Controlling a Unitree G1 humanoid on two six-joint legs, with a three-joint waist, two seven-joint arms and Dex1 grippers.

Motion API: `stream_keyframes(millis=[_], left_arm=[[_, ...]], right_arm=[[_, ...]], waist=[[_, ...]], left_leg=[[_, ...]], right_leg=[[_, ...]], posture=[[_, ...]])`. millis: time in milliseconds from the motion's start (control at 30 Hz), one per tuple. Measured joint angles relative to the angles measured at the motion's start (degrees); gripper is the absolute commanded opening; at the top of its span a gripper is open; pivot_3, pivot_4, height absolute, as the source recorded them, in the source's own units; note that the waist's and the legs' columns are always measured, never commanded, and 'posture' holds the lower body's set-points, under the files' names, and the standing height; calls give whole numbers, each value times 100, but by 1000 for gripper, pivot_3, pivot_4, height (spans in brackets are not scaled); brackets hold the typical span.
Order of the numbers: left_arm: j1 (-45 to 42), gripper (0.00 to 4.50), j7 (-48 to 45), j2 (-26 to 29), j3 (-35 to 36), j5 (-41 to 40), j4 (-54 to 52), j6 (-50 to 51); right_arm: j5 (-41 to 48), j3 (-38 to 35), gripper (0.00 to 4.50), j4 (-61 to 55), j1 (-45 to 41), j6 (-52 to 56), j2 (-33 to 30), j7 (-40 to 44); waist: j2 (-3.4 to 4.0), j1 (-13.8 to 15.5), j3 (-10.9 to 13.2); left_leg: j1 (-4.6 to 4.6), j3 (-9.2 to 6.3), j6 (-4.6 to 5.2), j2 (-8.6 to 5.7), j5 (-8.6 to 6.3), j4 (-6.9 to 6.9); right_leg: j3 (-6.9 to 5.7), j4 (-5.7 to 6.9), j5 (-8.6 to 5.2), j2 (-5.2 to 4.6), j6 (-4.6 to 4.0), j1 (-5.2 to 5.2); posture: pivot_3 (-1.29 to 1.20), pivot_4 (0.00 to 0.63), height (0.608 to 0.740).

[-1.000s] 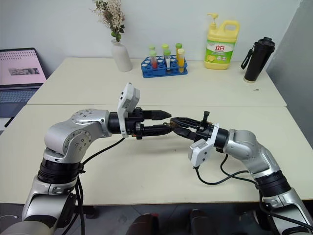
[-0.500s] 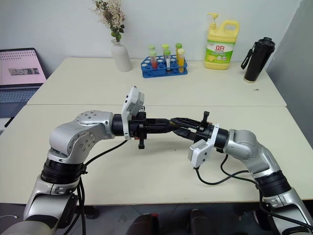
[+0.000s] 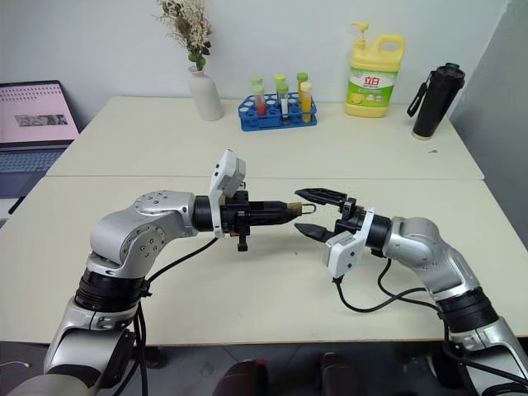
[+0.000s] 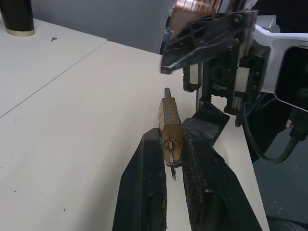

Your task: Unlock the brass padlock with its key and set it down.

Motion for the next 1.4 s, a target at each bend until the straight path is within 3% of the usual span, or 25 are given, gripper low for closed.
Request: stream_keyframes(millis=[67, 167, 233, 433, 467, 1000, 1400], left_arm=[[9, 143, -4, 47, 23, 56, 78, -76], [8, 143, -4, 54, 21, 171, 234, -211], [-6, 143, -9, 25, 17, 215, 275, -282], [-22, 143, -119, -4, 5, 277, 359, -303], [-22, 143, -139, -4, 1, 276, 357, -303], [114, 143, -516, 238, -26, 94, -259, -123], [192, 143, -725, 399, -47, 21, -377, -119]], right_arm=[[399, -148, 3446, -59, 310, 256, -158, 160], [1005, -300, 2845, -372, 549, 445, -295, 399], [1316, -312, 2321, -636, 582, 445, -326, 559], [1844, -264, 140, -1017, 515, 862, -255, 925], [1870, -242, 0, -1035, 483, 948, -232, 980], [1862, -219, 0, -457, -58, 1167, 70, 1506], [1877, -121, 0, 102, -302, 546, 66, 2144]], waist=[[0, 11, 0], [0, 6, 0], [0, -18, 0], [0, -13, 0], [0, -11, 0], [0, -5, 0], [0, -6, 0]], left_leg=[[0, 1, 0, 0, 0, 0], [1, -1, 1, -1, 0, 0], [3, 0, 1, 2, -1, 0], [3, -1, 1, 1, 0, 0], [3, 0, 1, 0, 0, 0], [2, -1, 1, 1, 0, 0], [3, 0, 1, 1, -1, 0]], right_leg=[[0, 0, 0, 0, 0, 1], [0, 0, 0, 0, 1, 1], [1, 0, -2, 1, 4, 1], [-1, 2, -4, 4, 6, 1], [-1, 1, -3, 4, 6, 1], [-2, -1, -3, 3, 5, 1], [-3, -1, -3, 3, 4, 1]], posture=[[0, 150, 740], [0, 150, 740], [0, 150, 740], [0, 150, 740], [0, 150, 740], [0, 150, 740], [0, 150, 740]])
